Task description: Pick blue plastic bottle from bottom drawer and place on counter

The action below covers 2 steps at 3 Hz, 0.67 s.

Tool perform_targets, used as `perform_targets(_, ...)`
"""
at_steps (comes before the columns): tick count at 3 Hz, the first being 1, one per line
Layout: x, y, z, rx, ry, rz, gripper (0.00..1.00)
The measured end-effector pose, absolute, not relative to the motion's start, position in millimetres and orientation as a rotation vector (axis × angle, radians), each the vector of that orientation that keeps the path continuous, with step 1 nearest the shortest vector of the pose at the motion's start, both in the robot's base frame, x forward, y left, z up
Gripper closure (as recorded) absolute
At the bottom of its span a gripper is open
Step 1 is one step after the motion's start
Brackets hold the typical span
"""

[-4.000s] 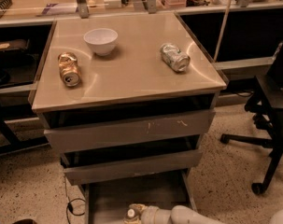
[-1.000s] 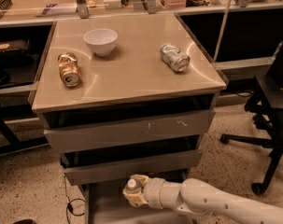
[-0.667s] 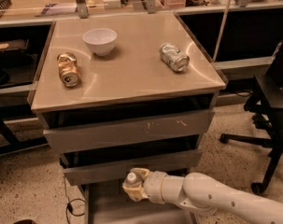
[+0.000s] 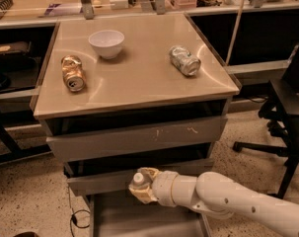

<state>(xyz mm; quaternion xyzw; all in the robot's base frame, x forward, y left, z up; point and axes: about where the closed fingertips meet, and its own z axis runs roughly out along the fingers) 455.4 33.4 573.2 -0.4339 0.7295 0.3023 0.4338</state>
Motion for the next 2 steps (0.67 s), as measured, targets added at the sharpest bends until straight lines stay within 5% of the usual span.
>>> perform_targets(2,466,45,656,-1.145,1.732,0.68,1.0)
